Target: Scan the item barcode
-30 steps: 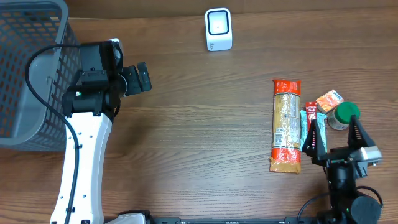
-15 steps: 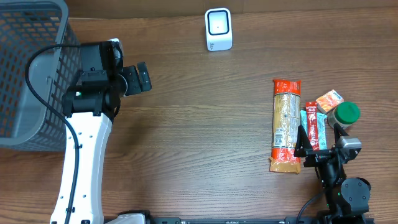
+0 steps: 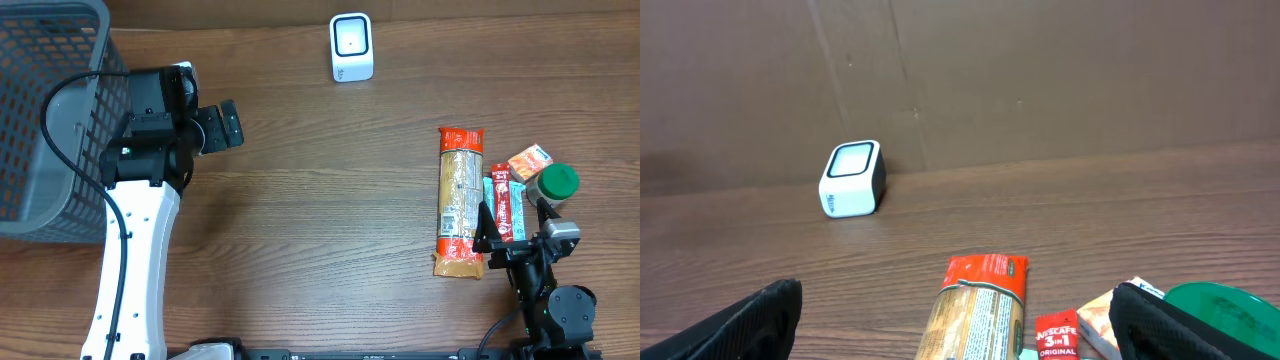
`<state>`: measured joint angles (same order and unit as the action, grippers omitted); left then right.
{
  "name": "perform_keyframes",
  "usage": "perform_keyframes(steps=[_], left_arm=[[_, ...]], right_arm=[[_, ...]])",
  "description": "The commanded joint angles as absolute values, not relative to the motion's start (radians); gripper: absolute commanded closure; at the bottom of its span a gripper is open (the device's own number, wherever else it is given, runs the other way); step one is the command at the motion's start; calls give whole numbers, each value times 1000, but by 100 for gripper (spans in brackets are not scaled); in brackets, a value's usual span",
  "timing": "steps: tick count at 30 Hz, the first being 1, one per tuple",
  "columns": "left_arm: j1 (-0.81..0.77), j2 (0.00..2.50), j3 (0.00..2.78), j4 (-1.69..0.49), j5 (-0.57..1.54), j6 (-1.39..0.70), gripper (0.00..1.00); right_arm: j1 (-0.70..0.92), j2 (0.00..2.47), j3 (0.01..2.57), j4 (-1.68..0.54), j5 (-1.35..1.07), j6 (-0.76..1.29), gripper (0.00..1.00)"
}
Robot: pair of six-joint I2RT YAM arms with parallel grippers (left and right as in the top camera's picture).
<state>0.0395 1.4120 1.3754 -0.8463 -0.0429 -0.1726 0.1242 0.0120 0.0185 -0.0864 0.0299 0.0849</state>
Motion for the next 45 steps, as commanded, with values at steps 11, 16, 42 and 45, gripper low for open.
perform_keyframes(steps=[11,16,42,45], left_arm=[[39,1419,1381,-846,-55,-160,0],[39,1419,1381,-845,-55,-160,0],[41,852,1381,-906,-64,-156,0],[41,782,1381,-998,-62,-157,0]], right_arm=[[120,3,8,-81,28,78,0],[120,3,8,-81,28,78,0],[120,3,8,-81,28,78,0],[120,3,8,-81,28,78,0]])
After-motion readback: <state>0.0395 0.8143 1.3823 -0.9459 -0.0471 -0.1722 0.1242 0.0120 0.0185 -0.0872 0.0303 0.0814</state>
